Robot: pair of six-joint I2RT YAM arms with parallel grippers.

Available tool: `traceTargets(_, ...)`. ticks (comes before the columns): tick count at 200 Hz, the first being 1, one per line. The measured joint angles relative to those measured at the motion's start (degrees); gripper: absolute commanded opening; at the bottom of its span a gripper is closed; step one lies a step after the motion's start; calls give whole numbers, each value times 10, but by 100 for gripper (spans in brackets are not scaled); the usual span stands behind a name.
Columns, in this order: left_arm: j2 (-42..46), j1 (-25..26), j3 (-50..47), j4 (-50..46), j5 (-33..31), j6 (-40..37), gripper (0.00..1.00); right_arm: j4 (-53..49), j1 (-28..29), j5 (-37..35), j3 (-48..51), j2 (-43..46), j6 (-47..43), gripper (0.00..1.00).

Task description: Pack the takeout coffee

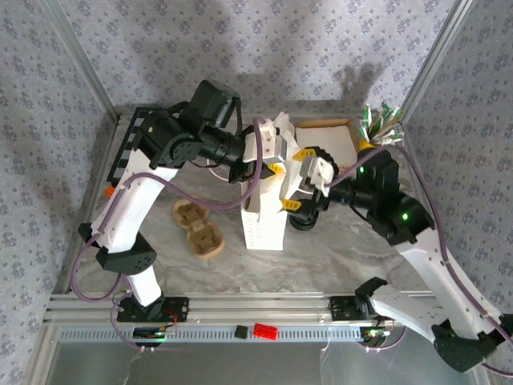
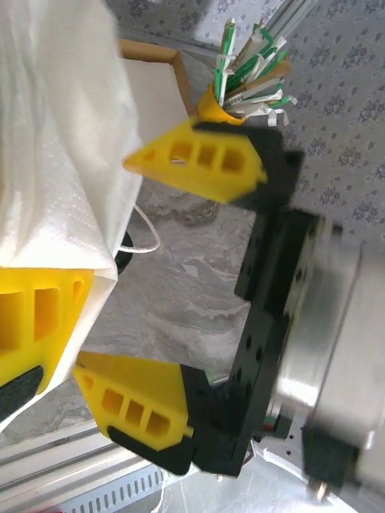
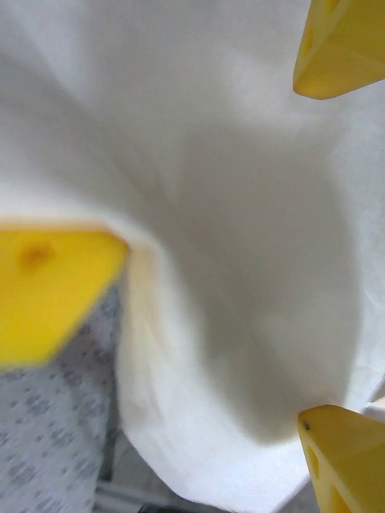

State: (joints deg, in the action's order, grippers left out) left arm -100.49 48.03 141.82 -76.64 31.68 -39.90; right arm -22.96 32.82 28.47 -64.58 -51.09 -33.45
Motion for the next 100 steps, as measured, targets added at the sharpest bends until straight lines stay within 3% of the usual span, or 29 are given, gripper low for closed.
traceTargets(34,0,-17,1,-2,7,-1,0,68,5,-83,42,14,-87,100)
traceTargets(100,0,-20,3,-3,15,-2,0,191,80,-135,82,1,-205,100)
